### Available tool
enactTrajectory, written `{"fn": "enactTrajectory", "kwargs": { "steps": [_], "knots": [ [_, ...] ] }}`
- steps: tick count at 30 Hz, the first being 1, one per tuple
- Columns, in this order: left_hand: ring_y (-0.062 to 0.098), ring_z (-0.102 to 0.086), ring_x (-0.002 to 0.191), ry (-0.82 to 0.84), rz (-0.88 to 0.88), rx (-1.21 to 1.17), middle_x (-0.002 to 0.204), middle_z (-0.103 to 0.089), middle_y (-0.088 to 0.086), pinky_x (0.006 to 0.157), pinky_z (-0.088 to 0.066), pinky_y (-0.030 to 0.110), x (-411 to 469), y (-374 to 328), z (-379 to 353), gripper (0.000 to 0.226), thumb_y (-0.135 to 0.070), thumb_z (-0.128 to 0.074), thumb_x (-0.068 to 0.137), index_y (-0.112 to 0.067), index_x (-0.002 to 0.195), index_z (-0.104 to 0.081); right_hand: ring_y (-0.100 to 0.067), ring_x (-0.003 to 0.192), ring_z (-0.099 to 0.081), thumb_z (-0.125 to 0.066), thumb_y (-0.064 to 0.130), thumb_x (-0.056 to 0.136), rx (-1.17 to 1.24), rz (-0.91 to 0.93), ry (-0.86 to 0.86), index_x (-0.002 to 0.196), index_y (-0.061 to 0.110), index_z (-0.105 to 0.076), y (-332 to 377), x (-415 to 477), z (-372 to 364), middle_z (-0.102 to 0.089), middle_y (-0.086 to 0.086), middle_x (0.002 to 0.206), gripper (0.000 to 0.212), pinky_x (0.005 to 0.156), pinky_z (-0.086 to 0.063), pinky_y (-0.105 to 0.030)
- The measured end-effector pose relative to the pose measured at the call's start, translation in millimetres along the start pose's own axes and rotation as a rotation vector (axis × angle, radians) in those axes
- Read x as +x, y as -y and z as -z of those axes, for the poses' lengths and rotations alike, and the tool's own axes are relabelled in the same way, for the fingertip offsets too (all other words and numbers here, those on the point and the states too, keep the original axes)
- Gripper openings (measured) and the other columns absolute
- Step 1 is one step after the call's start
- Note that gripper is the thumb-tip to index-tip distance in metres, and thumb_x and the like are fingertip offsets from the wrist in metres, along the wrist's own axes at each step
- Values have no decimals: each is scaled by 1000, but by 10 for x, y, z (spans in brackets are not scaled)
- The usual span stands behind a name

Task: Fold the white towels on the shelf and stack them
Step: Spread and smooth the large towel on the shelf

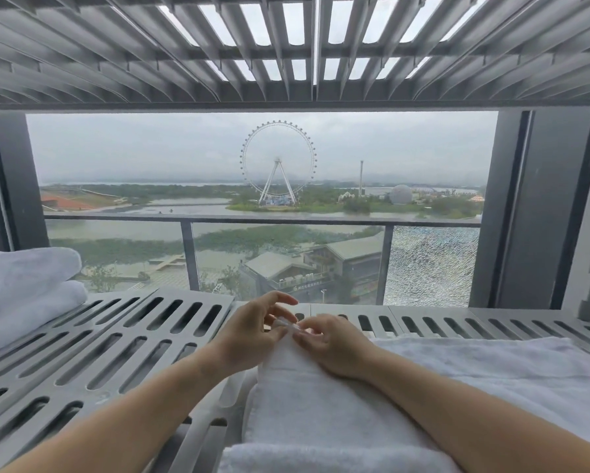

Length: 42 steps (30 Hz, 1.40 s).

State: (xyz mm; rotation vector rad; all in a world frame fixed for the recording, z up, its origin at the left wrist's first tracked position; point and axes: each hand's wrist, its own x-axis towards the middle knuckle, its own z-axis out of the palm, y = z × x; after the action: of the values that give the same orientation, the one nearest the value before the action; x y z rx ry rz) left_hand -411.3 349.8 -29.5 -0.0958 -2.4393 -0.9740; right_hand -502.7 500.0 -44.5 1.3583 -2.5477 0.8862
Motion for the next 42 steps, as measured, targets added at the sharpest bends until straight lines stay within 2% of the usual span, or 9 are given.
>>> {"fn": "enactTrajectory", "kwargs": {
  "steps": [2,8,12,17,23,28,31,33,42],
  "knots": [
    [-1,-62,83,18,-57,115,93,-66,-16,78,-48,14,-11,5,6,34,-7,-58,86,-33,109,-56,-19,98,-55,-50,41,90,-47,-3,30,102,20,-64,-24,0,42,-63,-4,106,27,77,-38,-27],
    [19,-57,111,20,-206,406,120,-62,5,93,-39,18,17,16,-15,38,-4,-48,90,-11,127,-54,-27,98,-54,-51,35,92,-208,122,-50,100,9,-62,-32,-19,87,-55,-11,105,29,84,-38,-31],
    [21,-57,106,62,-157,444,114,-62,7,94,-41,25,47,57,42,31,-5,-44,93,-12,118,-62,-27,98,-52,-43,38,95,-418,229,-45,95,7,-59,-82,-9,157,-58,-13,105,35,85,-36,-33],
    [18,-54,107,111,-129,497,115,-62,8,88,-33,13,69,102,91,31,-6,-41,94,-10,116,-63,-34,83,-58,-34,38,98,-395,229,56,87,10,-49,-186,-80,252,-64,-16,93,33,69,-42,-38],
    [20,-50,108,215,-208,697,115,-55,1,92,-43,37,11,-51,-23,29,-12,-32,95,-19,115,-52,-35,88,-59,-30,31,100,-415,247,46,92,7,-49,-140,-92,244,-63,-19,97,31,70,-35,-35],
    [19,-51,101,167,-336,741,108,-56,3,83,-42,29,19,-91,-105,25,-25,-29,100,-13,106,-50,-36,86,-60,-35,32,99,-432,261,-45,90,7,-53,-176,-159,356,-66,-18,95,32,66,-33,-34],
    [20,-51,94,185,-298,696,100,-57,6,77,-33,22,44,-23,-36,23,-24,-28,100,-13,91,-46,-35,86,-60,-36,41,97,-544,255,45,91,9,-50,-261,-257,481,-65,-18,96,35,66,-37,-35],
    [21,-51,91,200,-254,707,97,-56,5,79,-36,26,61,11,-14,23,-24,-27,100,-16,85,-42,-34,89,-59,-34,44,96,-594,204,106,94,10,-48,-341,-346,583,-64,-17,100,37,69,-40,-36],
    [26,-51,106,304,-320,814,112,-56,8,93,-38,36,199,-406,-446,26,-30,-29,98,-12,105,-46,-34,92,-62,-28,29,100,-642,174,54,102,5,-48,-413,-476,620,-64,-19,103,31,74,-45,-39]
  ]
}}
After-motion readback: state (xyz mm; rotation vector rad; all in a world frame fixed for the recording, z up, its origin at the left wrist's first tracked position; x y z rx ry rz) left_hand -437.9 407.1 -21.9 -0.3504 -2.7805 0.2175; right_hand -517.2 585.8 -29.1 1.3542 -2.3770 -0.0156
